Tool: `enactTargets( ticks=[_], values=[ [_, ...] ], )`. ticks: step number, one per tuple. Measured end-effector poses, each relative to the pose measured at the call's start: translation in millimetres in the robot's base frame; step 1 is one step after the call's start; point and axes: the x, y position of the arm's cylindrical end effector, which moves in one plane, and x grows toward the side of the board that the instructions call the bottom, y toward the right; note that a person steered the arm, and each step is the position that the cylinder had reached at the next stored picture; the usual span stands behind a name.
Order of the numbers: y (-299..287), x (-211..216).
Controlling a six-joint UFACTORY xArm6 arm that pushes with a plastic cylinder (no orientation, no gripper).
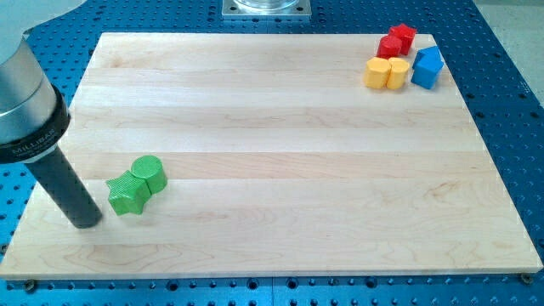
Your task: Separate the green blocks
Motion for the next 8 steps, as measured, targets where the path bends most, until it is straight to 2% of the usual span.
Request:
enactTargets(
  ticks=[4,5,6,7,8],
  values=[
    [108,-45],
    [133,-82],
    [144,-138],
    [134,-165],
    [131,-167]
  ],
)
